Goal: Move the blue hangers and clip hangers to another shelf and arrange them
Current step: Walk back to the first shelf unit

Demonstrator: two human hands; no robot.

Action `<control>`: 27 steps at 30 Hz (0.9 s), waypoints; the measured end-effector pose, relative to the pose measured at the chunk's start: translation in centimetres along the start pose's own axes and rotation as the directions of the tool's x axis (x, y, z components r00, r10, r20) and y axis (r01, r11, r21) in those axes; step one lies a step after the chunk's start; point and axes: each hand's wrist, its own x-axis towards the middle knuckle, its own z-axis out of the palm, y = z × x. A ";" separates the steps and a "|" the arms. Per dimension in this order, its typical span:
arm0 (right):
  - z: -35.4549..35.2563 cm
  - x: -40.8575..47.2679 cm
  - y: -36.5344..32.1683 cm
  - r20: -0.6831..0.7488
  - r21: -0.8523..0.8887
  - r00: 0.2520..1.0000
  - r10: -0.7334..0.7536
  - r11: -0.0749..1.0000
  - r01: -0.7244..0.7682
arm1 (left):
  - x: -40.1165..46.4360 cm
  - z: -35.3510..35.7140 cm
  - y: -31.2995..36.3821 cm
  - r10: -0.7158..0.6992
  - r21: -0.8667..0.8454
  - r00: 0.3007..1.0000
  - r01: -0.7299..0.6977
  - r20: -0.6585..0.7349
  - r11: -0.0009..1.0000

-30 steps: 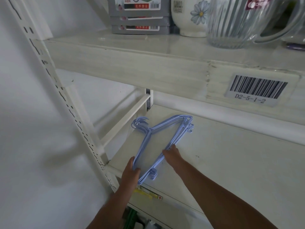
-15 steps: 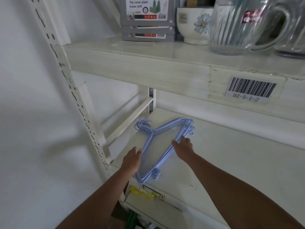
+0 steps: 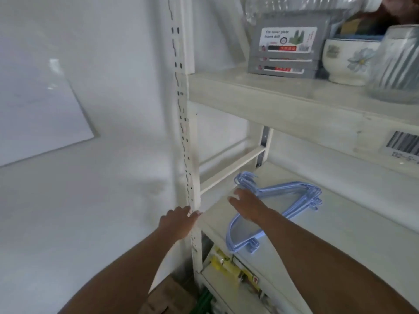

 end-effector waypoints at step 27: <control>30.8 -39.0 -24.6 0.951 0.222 -0.157 -0.267 0.235 0.946 | -59.2 13.9 -9.2 -0.967 -0.584 -0.036 0.791 0.253 -0.183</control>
